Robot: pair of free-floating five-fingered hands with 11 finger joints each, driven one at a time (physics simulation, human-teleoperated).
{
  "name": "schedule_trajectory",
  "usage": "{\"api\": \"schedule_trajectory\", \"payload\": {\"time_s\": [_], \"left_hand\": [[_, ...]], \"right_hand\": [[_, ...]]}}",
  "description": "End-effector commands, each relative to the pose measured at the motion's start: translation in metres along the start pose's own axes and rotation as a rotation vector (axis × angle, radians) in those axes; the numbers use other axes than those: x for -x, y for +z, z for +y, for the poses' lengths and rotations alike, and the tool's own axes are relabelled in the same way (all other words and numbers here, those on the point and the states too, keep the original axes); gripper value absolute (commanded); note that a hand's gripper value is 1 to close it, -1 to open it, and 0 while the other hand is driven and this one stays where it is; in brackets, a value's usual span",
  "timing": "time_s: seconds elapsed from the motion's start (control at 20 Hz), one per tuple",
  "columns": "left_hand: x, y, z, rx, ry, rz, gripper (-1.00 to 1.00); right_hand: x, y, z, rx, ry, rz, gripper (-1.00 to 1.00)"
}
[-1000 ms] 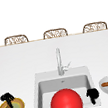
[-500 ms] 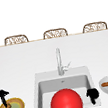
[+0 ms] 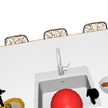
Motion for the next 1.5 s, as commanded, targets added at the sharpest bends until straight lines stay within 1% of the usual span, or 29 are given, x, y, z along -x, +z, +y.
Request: {"api": "schedule_trajectory", "payload": {"time_s": [0.0, 0.05, 0.1, 0.15, 0.3, 0.4, 0.45, 0.5, 0.55, 0.65, 0.7, 0.75, 0.8, 0.85, 0.9, 0.95, 1.0, 1.05, 1.1, 1.15, 1.2, 1.35, 1.4, 1.45], "left_hand": [[-0.002, 0.001, -0.002, -0.009, -0.005, 0.011, -1.00], [-0.007, 0.002, -0.005, -0.005, -0.021, -0.003, -1.00], [-0.021, 0.003, -0.008, -0.002, -0.079, -0.036, -1.00], [-0.029, 0.000, -0.003, 0.011, -0.101, -0.032, -1.00], [-0.053, -0.001, 0.001, 0.019, -0.093, -0.014, -1.00], [-0.067, -0.002, 0.001, 0.023, -0.100, -0.009, -1.00], [-0.070, -0.004, -0.009, 0.015, -0.089, -0.007, -1.00], [-0.071, -0.008, -0.015, 0.006, -0.082, -0.005, -1.00], [-0.075, -0.009, -0.019, 0.000, -0.089, -0.005, -1.00], [-0.078, -0.008, -0.022, -0.015, -0.081, -0.004, -1.00], [-0.076, -0.006, -0.018, -0.020, -0.071, 0.010, -1.00], [-0.079, -0.007, -0.021, -0.023, -0.079, 0.018, -1.00], [-0.090, -0.006, -0.027, -0.035, -0.128, 0.001, -1.00], [-0.094, -0.009, -0.028, -0.022, -0.136, -0.005, -1.00], [-0.088, -0.006, -0.026, -0.028, -0.113, 0.004, -1.00], [-0.084, -0.005, -0.022, -0.025, -0.083, 0.009, -1.00], [-0.085, -0.007, -0.024, -0.017, -0.072, 0.002, -1.00], [-0.074, 0.001, -0.027, -0.039, -0.071, 0.002, -1.00], [-0.058, 0.007, -0.033, -0.066, -0.061, -0.019, -1.00], [-0.051, 0.002, -0.041, -0.061, -0.068, -0.008, -1.00], [-0.044, 0.004, -0.044, -0.048, -0.079, 0.010, -1.00], [-0.025, 0.011, -0.056, -0.019, -0.076, -0.002, -1.00], [-0.017, 0.012, -0.061, -0.006, -0.083, -0.001, -1.00], [-0.008, 0.013, -0.064, 0.016, -0.081, -0.014, -1.00]], "right_hand": [[0.000, 0.000, 0.000, 0.000, 0.000, 0.000, 0.00], [0.000, 0.000, 0.000, 0.000, 0.000, 0.000, 0.00], [0.000, 0.000, 0.000, 0.000, 0.000, 0.000, 0.00], [0.000, 0.000, 0.000, 0.000, 0.000, 0.000, 0.00], [0.000, 0.000, 0.000, 0.000, 0.000, 0.000, 0.00], [0.000, 0.000, 0.000, 0.000, 0.000, 0.000, 0.00], [0.000, 0.000, 0.000, 0.000, 0.000, 0.000, 0.00], [0.000, 0.000, 0.000, 0.000, 0.000, 0.000, 0.00], [0.000, 0.000, 0.000, 0.000, 0.000, 0.000, 0.00], [0.000, 0.000, 0.000, 0.000, 0.000, 0.000, 0.00], [0.000, 0.000, 0.000, 0.000, 0.000, 0.000, 0.00], [0.000, 0.000, 0.000, 0.000, 0.000, 0.000, 0.00], [0.000, 0.000, 0.000, 0.000, 0.000, 0.000, 0.00], [0.000, 0.000, 0.000, 0.000, 0.000, 0.000, 0.00], [0.000, 0.000, 0.000, 0.000, 0.000, 0.000, 0.00], [0.000, 0.000, 0.000, 0.000, 0.000, 0.000, 0.00], [0.000, 0.000, 0.000, 0.000, 0.000, 0.000, 0.00], [0.000, 0.000, 0.000, 0.000, 0.000, 0.000, 0.00], [0.000, 0.000, 0.000, 0.000, 0.000, 0.000, 0.00], [0.000, 0.000, 0.000, 0.000, 0.000, 0.000, 0.00], [0.000, 0.000, 0.000, 0.000, 0.000, 0.000, 0.00], [0.000, 0.000, 0.000, 0.000, 0.000, 0.000, 0.00], [0.000, 0.000, 0.000, 0.000, 0.000, 0.000, 0.00], [0.000, 0.000, 0.000, 0.000, 0.000, 0.000, 0.00]]}}
